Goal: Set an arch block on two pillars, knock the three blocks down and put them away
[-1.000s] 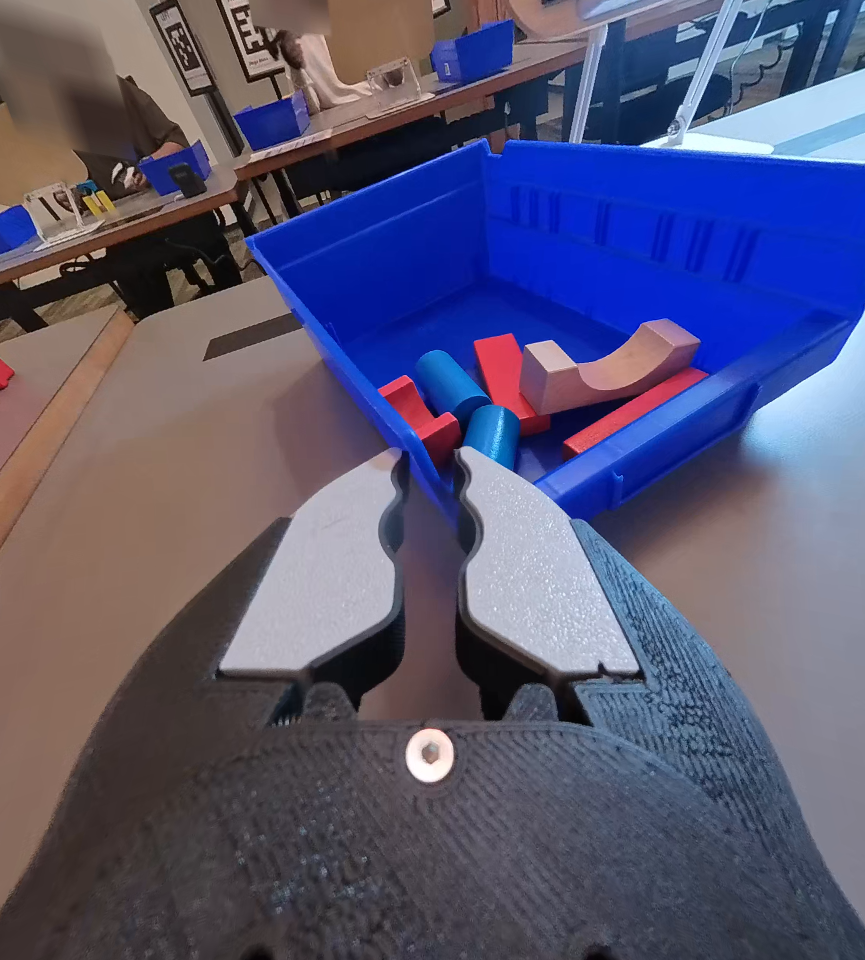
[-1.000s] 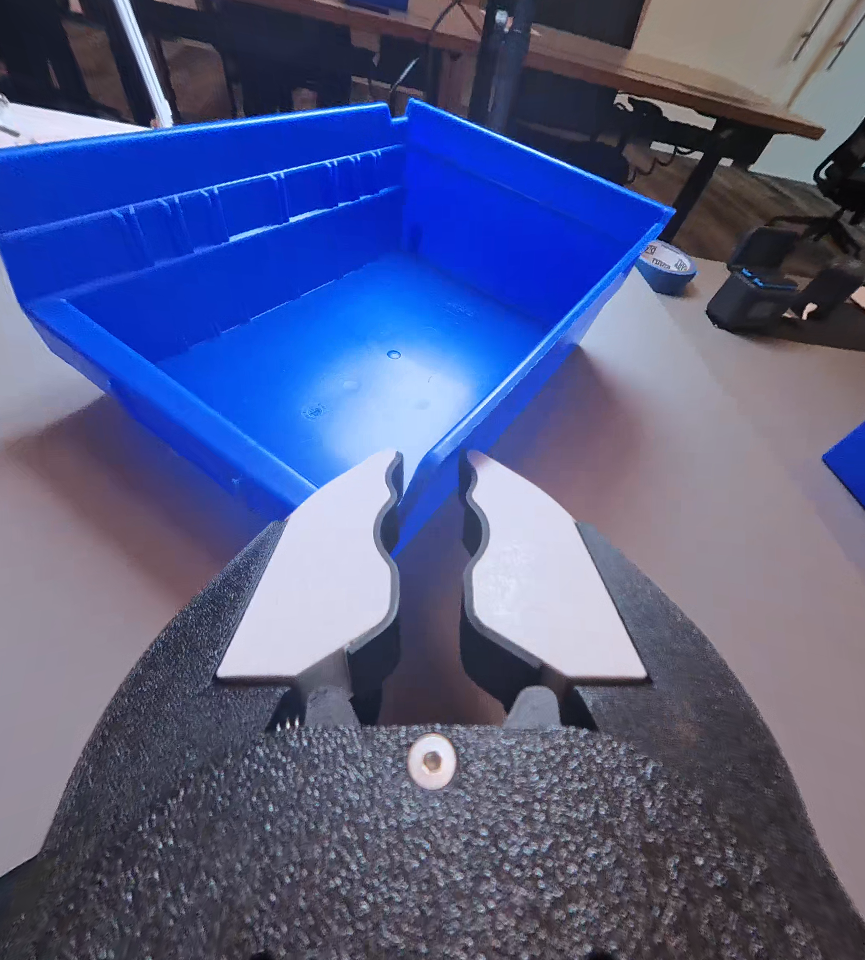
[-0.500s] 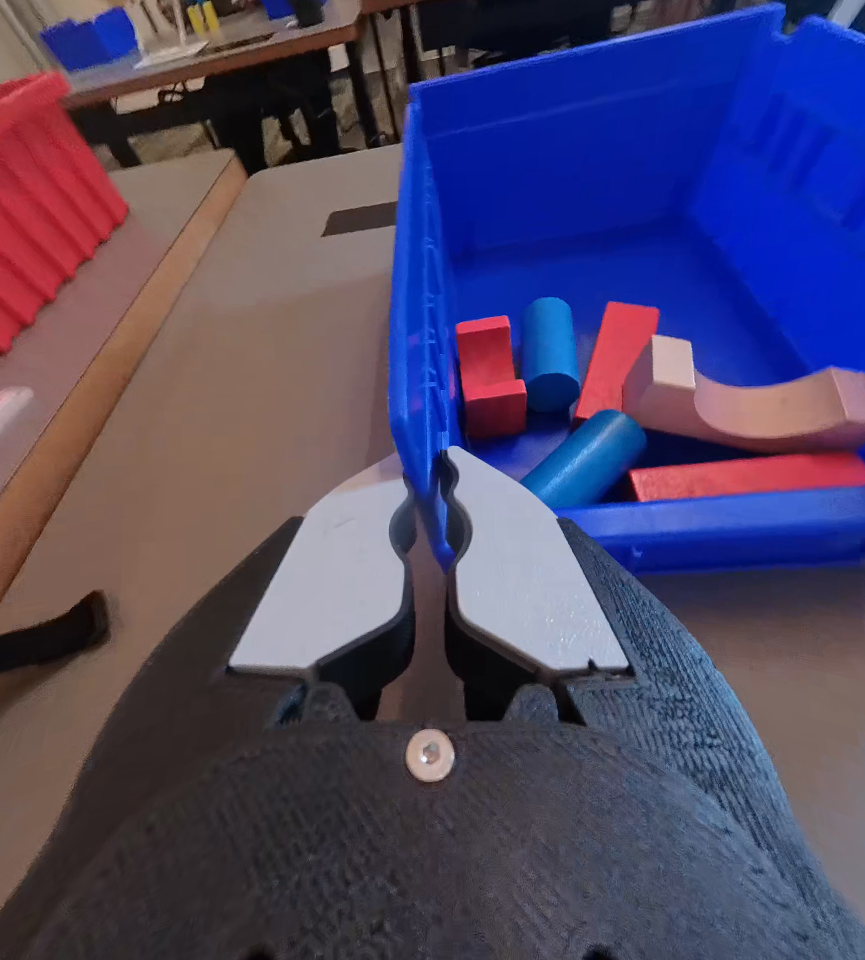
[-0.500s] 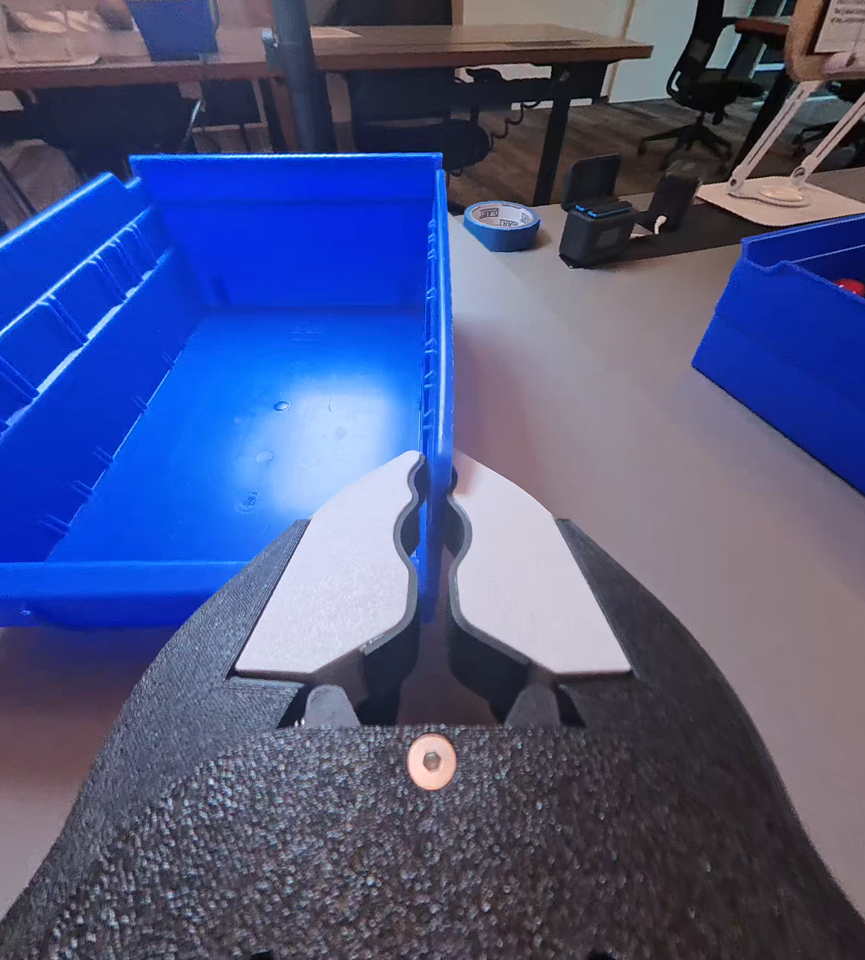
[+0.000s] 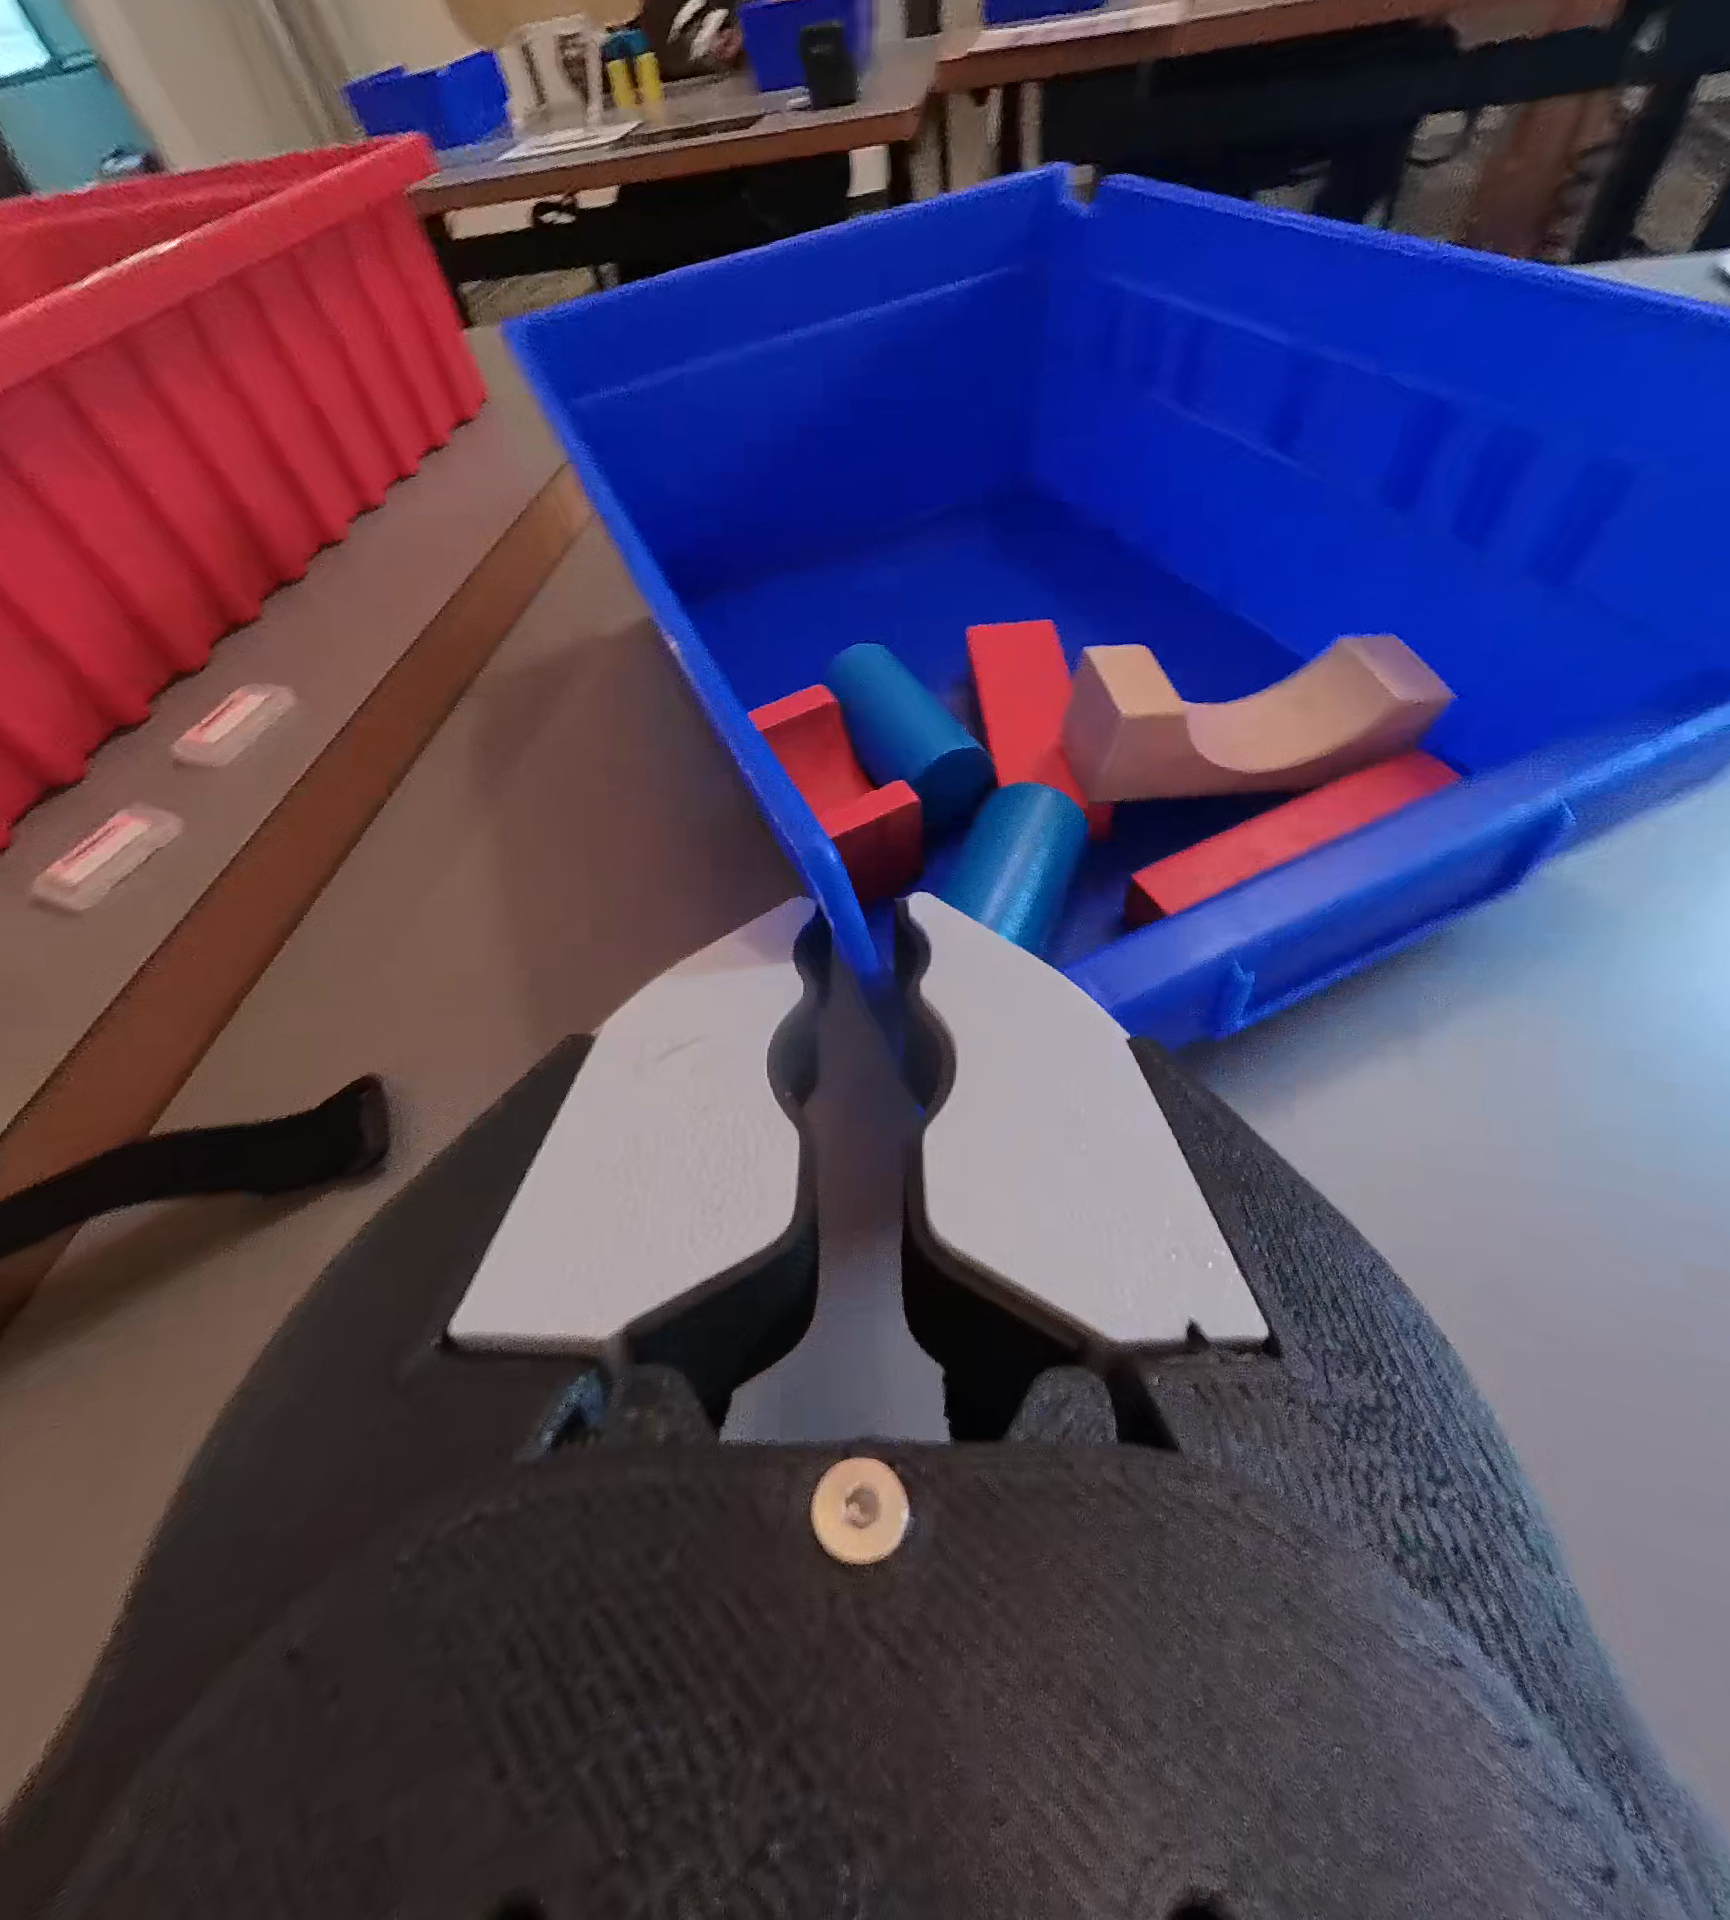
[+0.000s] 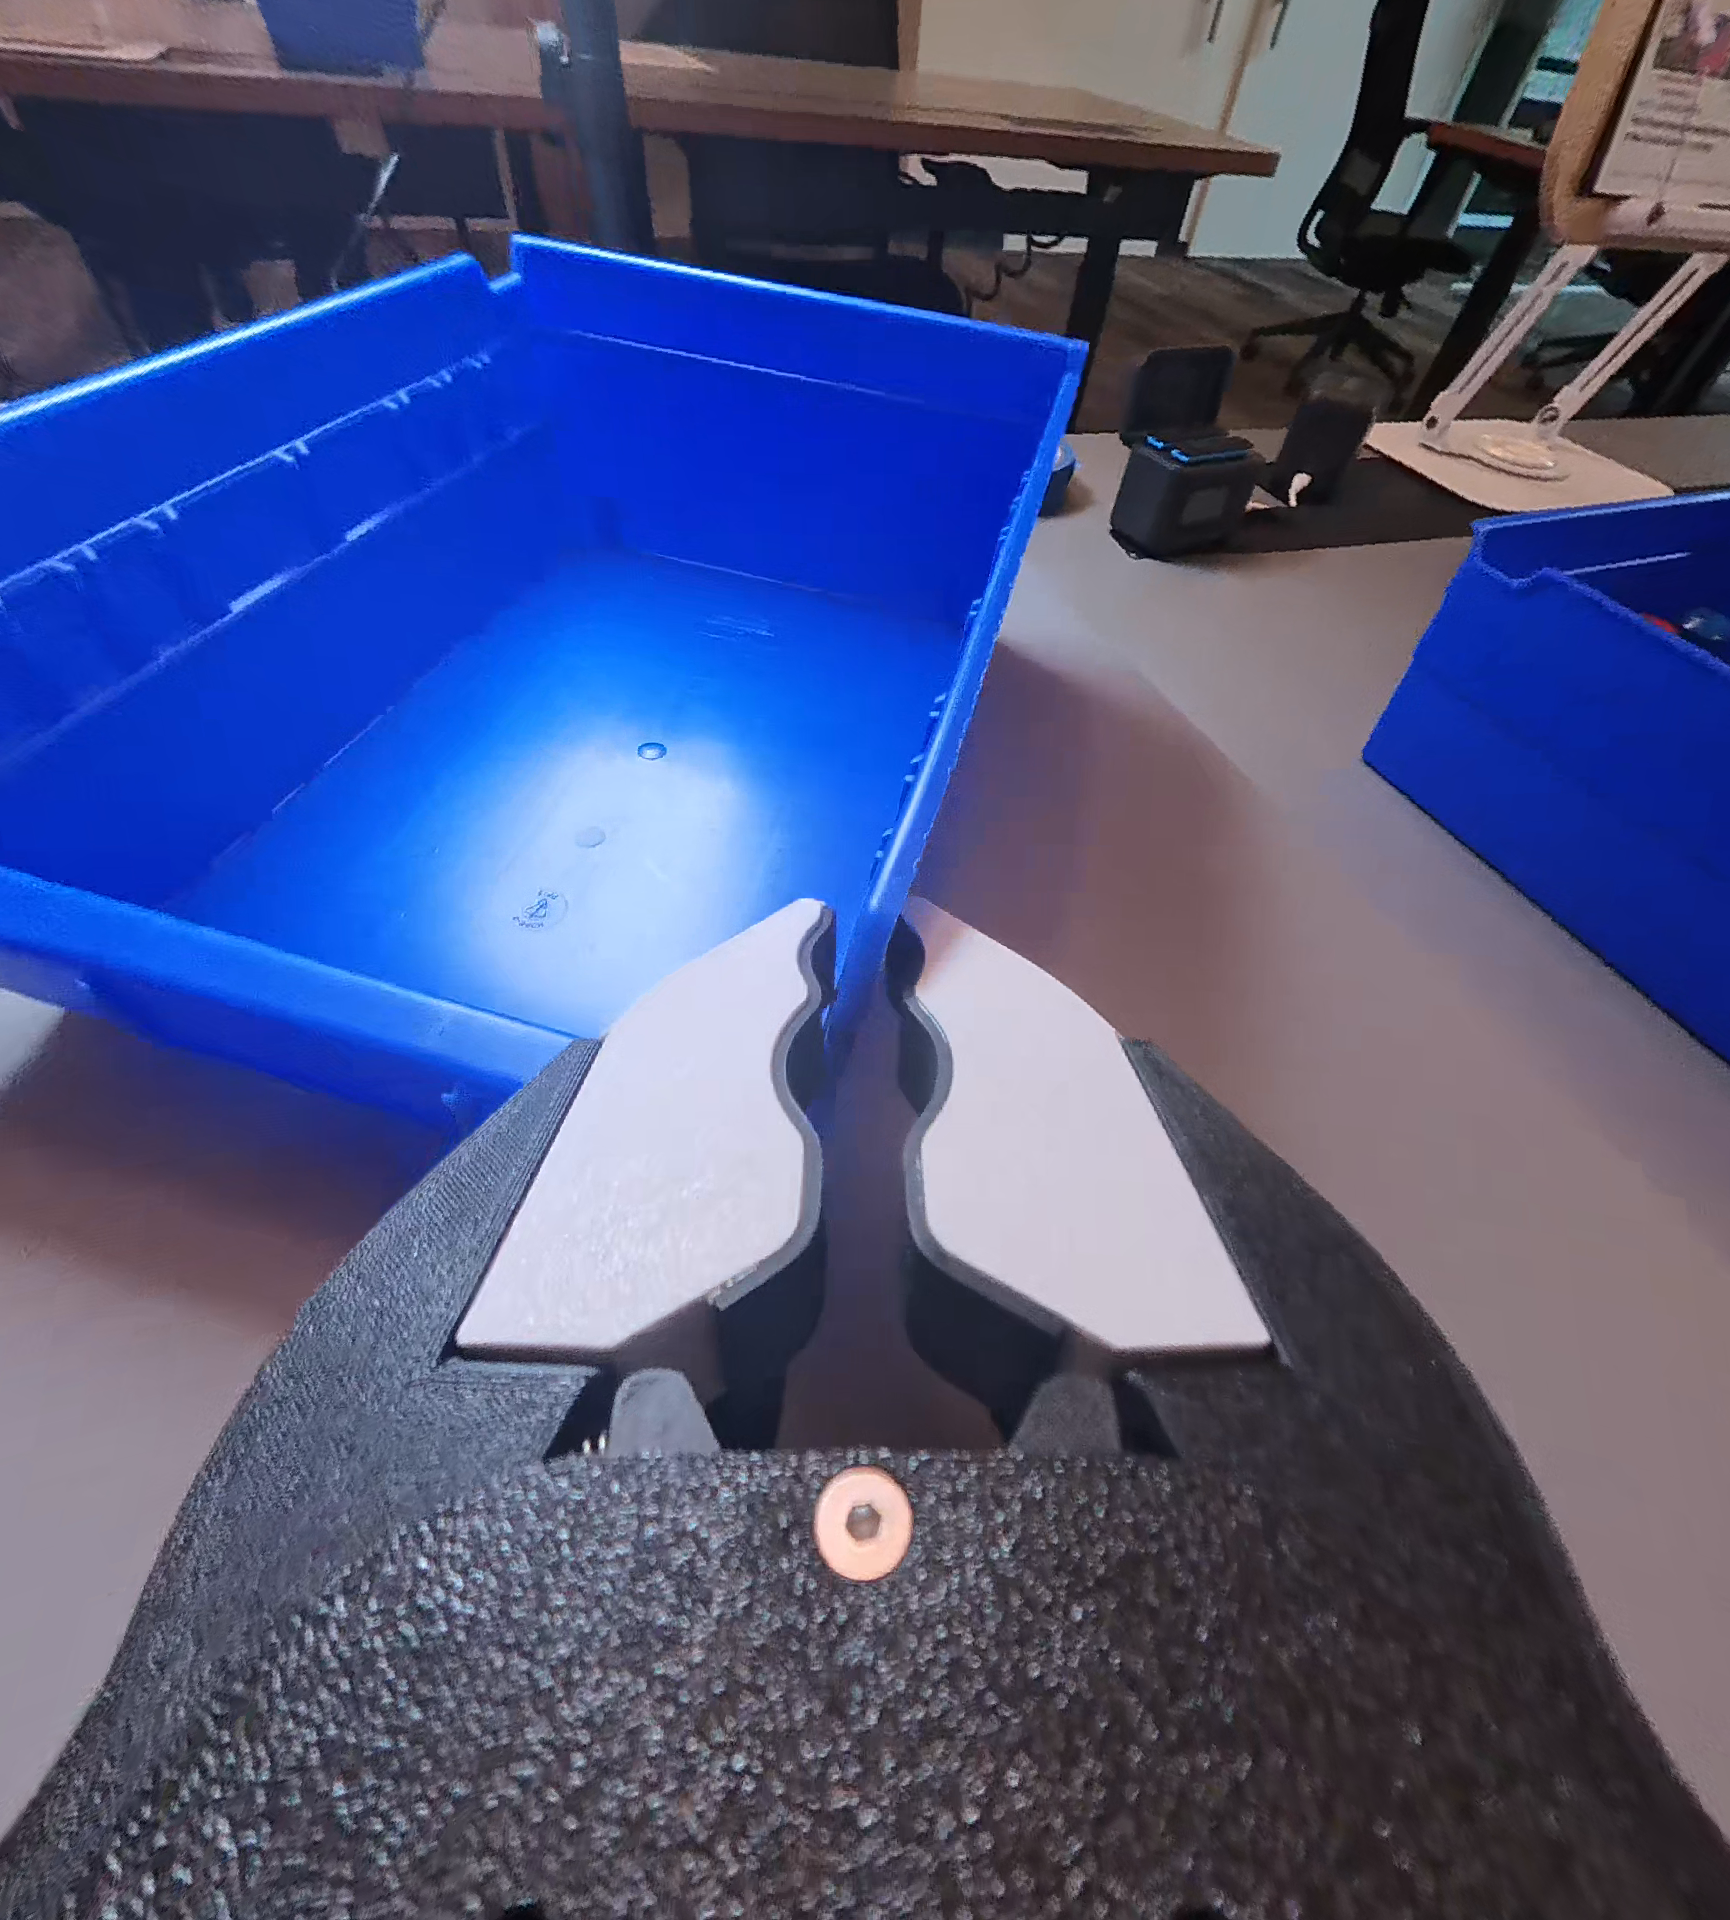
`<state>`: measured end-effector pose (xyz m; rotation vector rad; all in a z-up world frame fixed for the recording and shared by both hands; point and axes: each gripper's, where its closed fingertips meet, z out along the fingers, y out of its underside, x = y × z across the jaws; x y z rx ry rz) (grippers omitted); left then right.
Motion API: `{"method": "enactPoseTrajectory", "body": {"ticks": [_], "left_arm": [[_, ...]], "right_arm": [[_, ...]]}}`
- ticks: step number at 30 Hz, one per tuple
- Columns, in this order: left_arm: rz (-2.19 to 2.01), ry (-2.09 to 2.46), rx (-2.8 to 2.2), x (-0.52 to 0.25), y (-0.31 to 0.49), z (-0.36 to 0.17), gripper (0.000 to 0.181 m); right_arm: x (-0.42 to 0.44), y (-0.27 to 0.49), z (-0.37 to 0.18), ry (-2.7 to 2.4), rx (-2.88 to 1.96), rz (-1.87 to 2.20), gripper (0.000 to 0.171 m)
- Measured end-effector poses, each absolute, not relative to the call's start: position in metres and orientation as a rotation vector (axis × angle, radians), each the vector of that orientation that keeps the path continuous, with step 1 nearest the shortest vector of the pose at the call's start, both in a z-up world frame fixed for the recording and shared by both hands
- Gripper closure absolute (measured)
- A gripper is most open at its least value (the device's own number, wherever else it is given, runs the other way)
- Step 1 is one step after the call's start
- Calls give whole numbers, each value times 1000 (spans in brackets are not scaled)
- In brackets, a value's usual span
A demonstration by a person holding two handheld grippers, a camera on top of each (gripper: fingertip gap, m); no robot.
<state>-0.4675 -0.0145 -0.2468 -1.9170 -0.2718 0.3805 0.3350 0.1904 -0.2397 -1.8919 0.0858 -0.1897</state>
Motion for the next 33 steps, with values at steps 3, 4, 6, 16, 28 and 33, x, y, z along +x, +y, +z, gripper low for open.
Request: {"method": "enactPoseTrajectory", "body": {"ticks": [3, 4, 6, 16, 28, 33], "left_arm": [[419, -173, -1935, -448, -6, -247, 166], [425, -150, -1937, -444, -3, -247, 165], [424, -115, -1937, -438, -1, -247, 163], [434, -38, -1946, -430, 2, -247, 161], [472, 42, -1942, -406, 9, -247, 161], [495, 72, -1942, -399, 11, -249, 158]], "right_arm": [[331, 190, -240, 61, -1891, -184, 161], [331, 190, -240, 60, -1890, -176, 161], [331, 190, -240, 55, -1889, -172, 161], [311, 192, -240, -61, -1875, -159, 156], [295, 192, -240, -135, -1866, -154, 154], [289, 193, -240, -152, -1859, -129, 152]]}}
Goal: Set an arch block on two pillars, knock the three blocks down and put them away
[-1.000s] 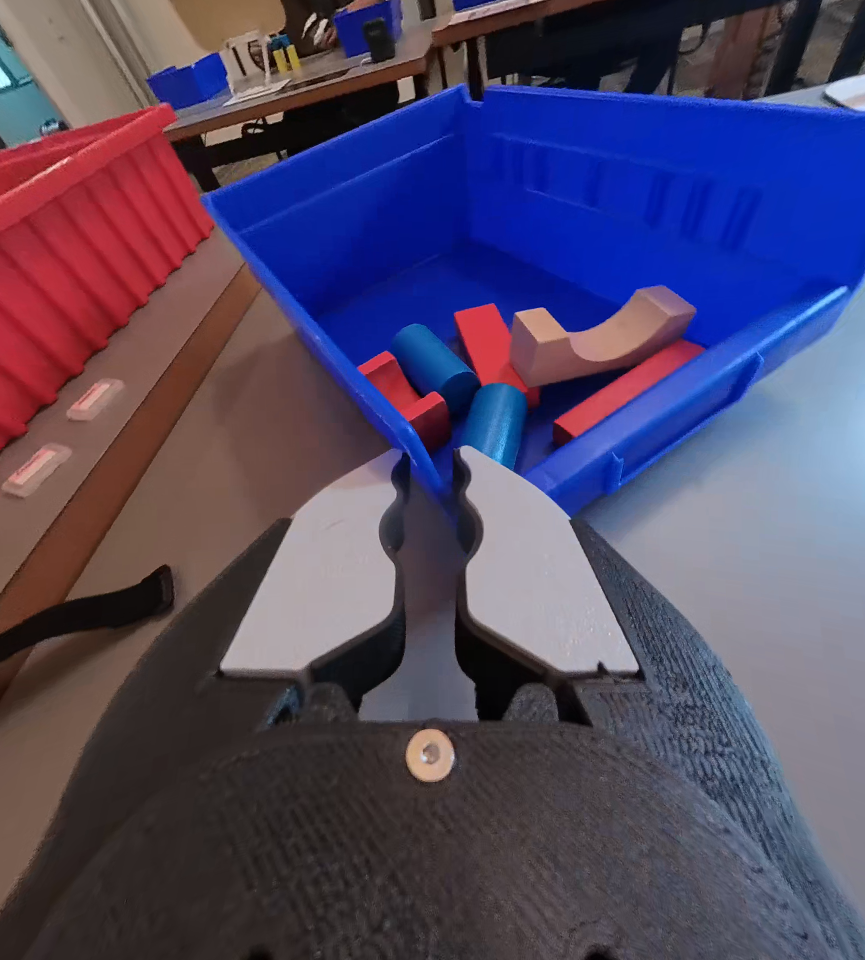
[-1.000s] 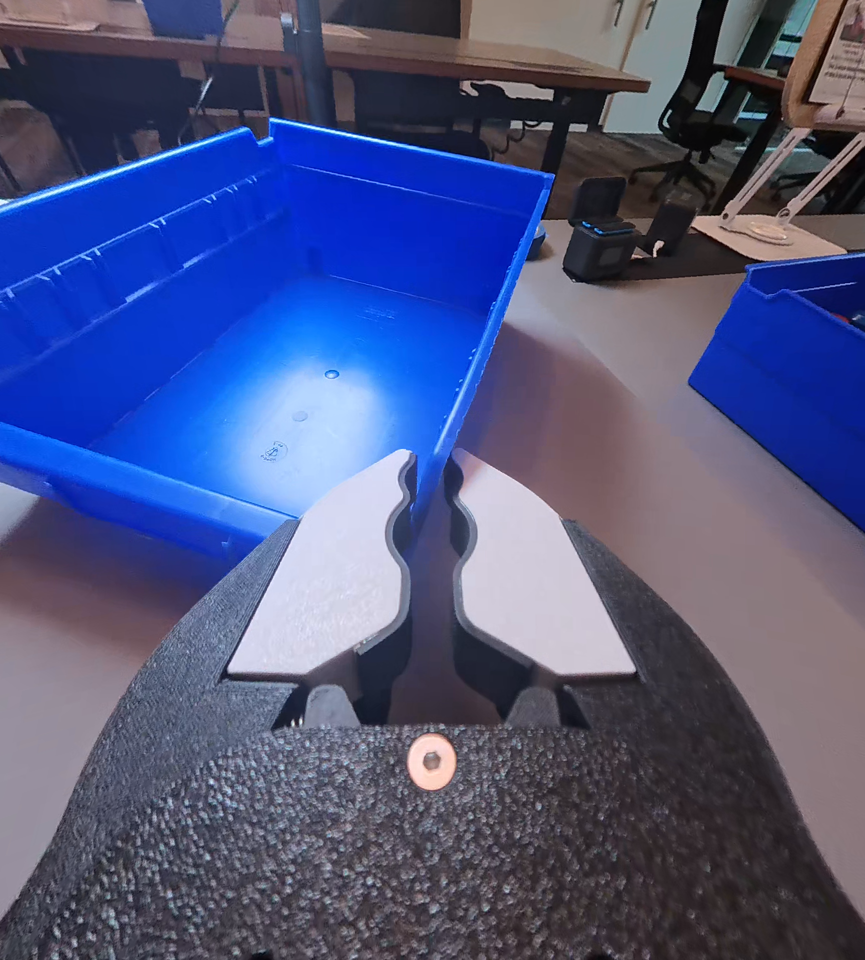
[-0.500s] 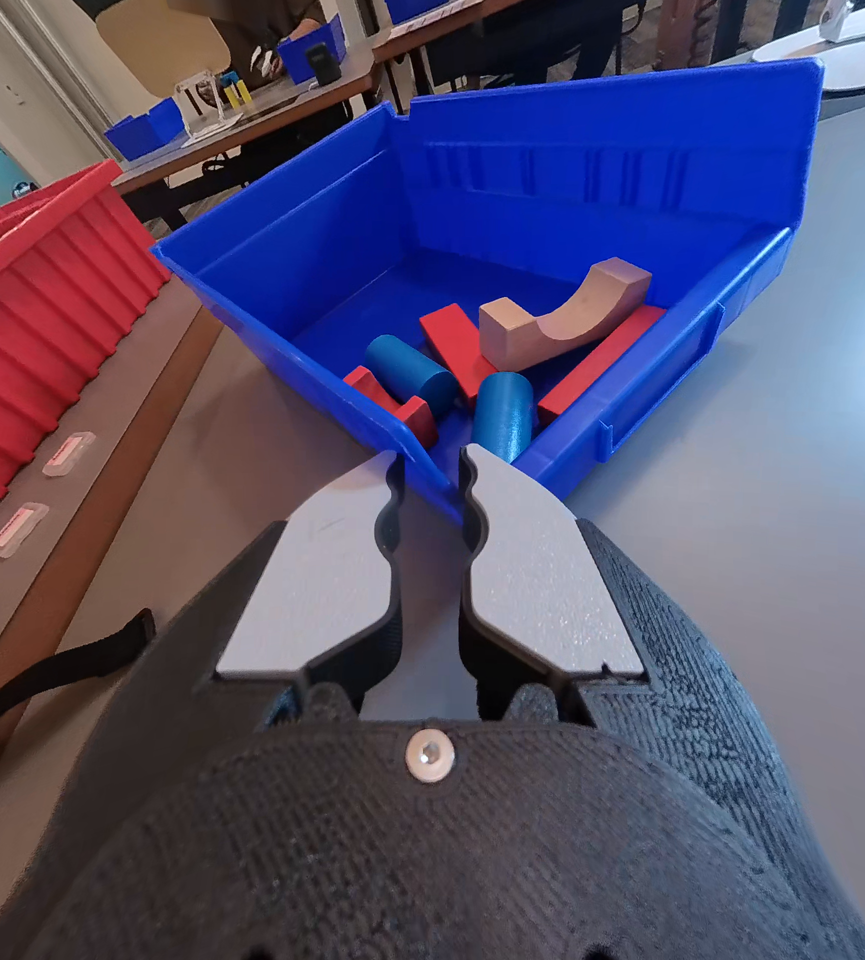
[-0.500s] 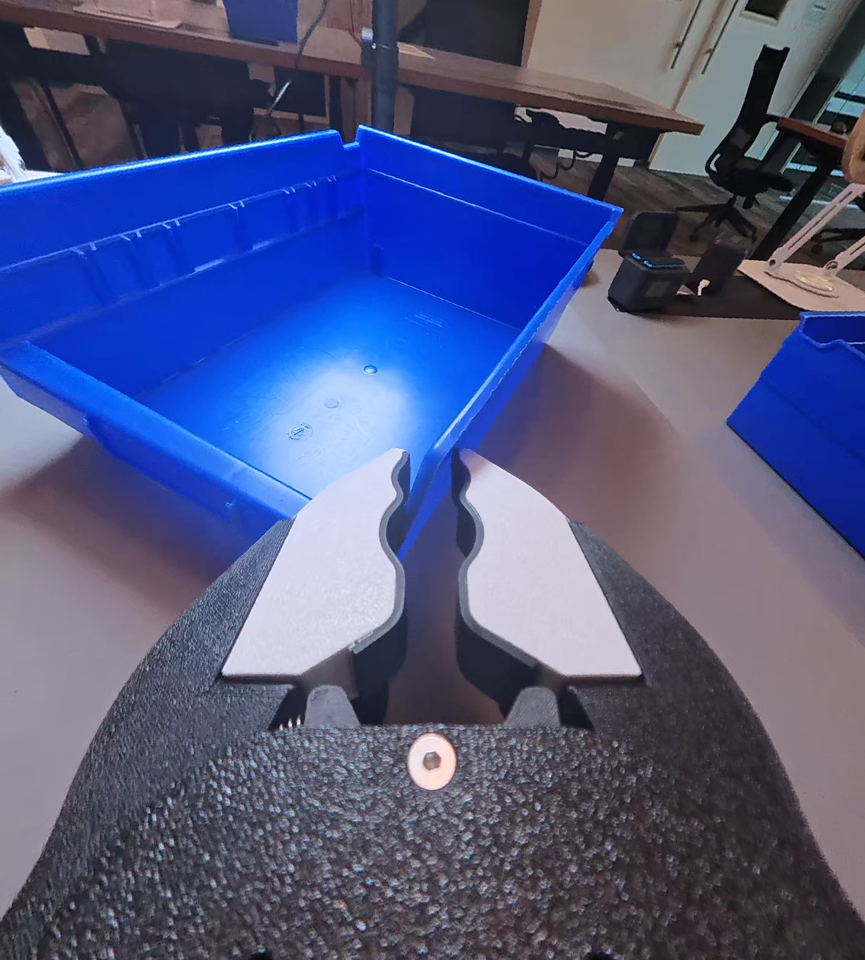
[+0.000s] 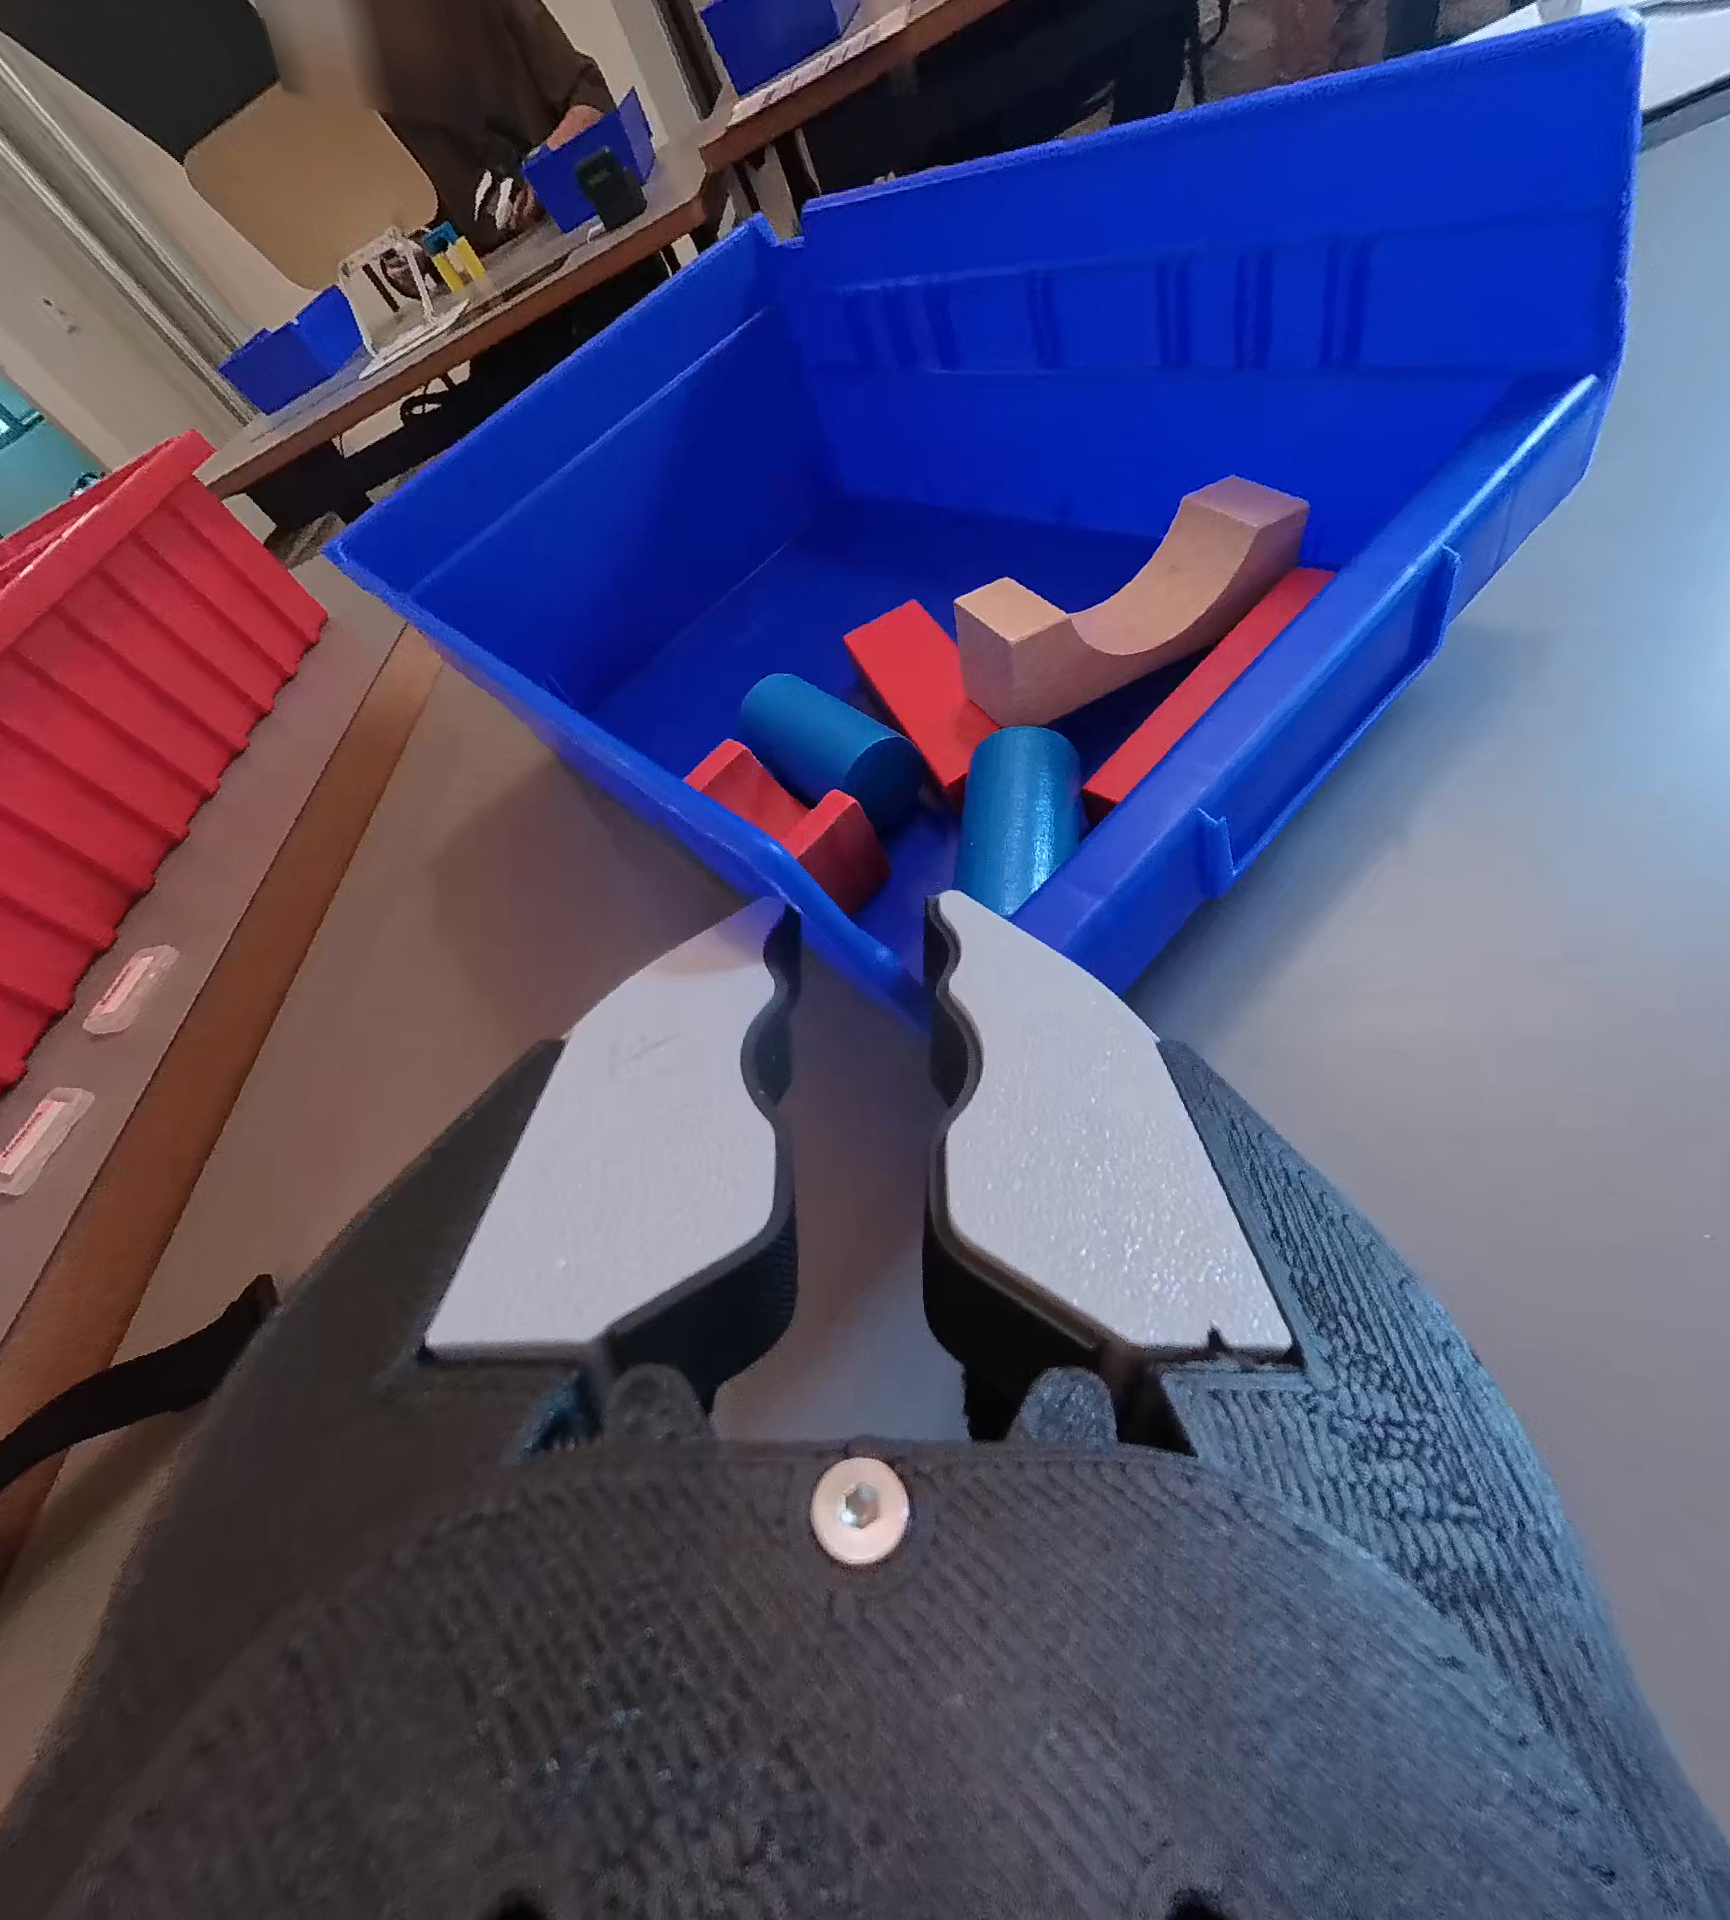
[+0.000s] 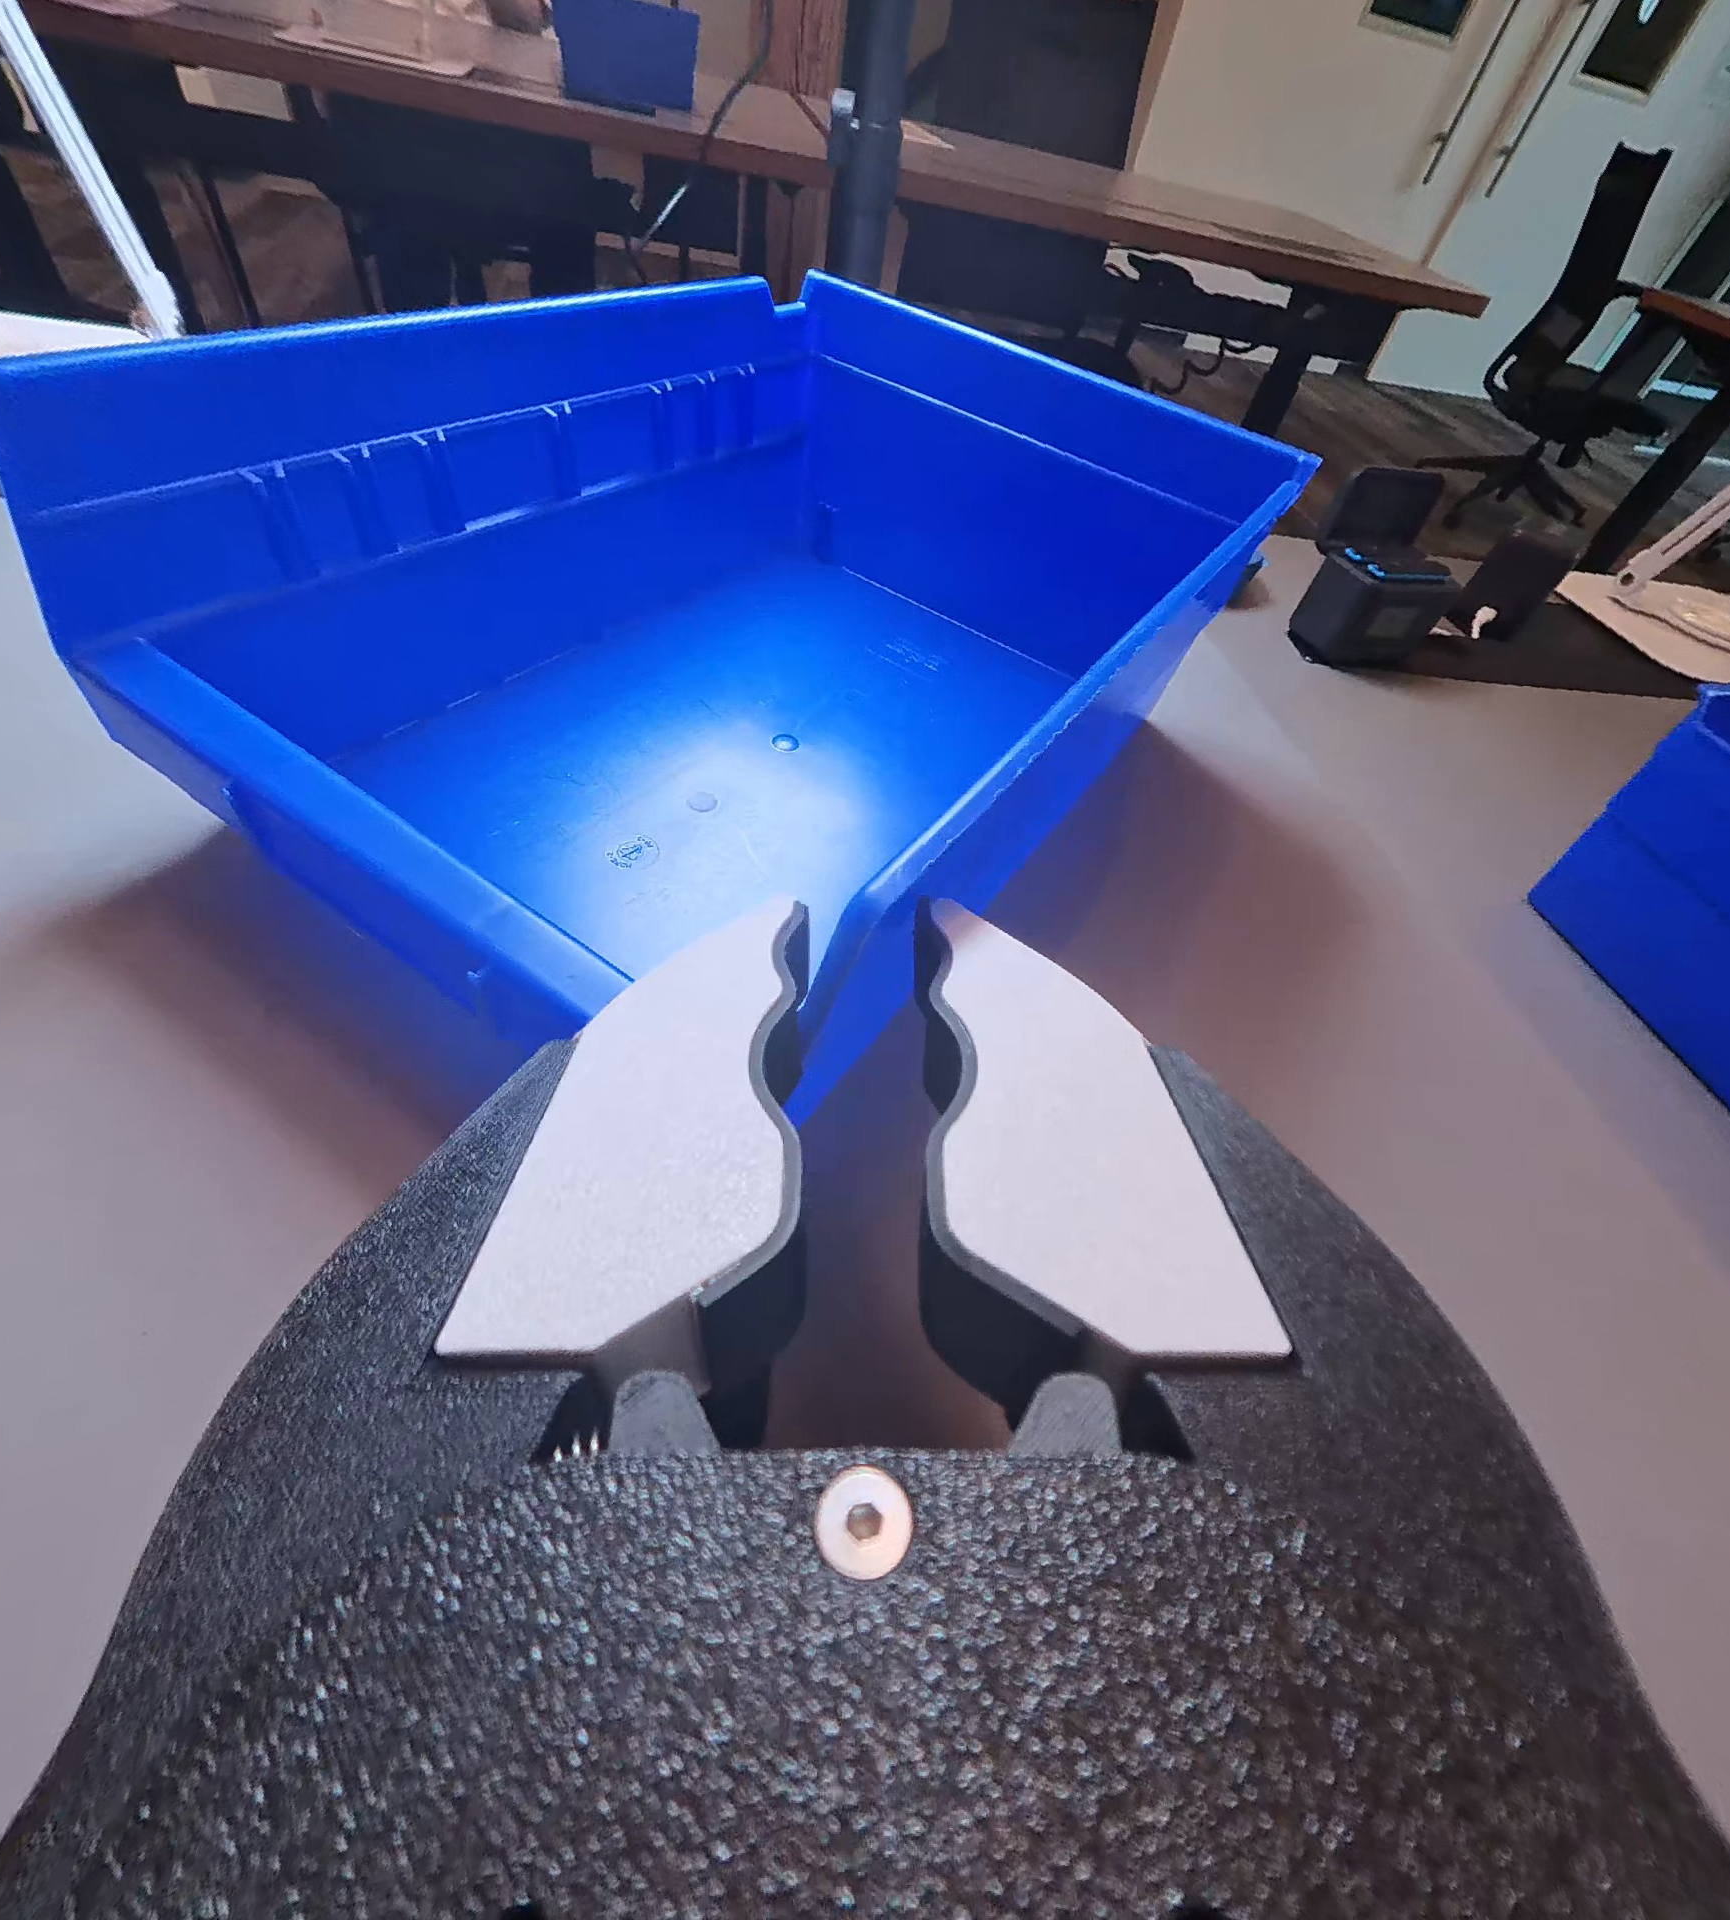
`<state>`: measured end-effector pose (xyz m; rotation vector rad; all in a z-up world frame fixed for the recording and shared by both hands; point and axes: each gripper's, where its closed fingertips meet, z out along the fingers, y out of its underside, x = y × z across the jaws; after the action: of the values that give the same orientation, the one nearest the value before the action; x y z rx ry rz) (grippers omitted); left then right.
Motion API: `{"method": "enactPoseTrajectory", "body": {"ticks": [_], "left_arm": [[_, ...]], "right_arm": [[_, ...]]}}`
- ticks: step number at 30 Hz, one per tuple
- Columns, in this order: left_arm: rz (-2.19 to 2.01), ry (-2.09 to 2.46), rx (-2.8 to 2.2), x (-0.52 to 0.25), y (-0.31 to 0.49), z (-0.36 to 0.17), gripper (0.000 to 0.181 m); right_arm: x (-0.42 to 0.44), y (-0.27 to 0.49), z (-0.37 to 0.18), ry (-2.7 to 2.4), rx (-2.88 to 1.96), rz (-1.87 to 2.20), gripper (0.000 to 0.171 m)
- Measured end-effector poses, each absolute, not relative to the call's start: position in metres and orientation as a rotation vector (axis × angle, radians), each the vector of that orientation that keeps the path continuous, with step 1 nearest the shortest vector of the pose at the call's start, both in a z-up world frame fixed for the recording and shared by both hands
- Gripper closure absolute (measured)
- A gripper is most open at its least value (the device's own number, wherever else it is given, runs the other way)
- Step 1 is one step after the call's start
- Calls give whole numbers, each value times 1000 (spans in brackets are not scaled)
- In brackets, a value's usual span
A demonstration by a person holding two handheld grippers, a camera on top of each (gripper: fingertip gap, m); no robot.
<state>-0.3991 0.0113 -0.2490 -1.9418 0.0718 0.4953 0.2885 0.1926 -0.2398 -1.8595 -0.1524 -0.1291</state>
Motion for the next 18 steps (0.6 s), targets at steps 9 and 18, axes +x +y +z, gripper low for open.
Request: {"method": "enactPoseTrajectory", "body": {"ticks": [9, 18], "left_arm": [[512, 125, -1937, -383, 19, -251, 154], [558, 110, -1937, -391, 25, -251, 157]], "right_arm": [[277, 195, -240, -203, -1843, -108, 150], [259, 197, -242, -301, -1834, -109, 146]]}}
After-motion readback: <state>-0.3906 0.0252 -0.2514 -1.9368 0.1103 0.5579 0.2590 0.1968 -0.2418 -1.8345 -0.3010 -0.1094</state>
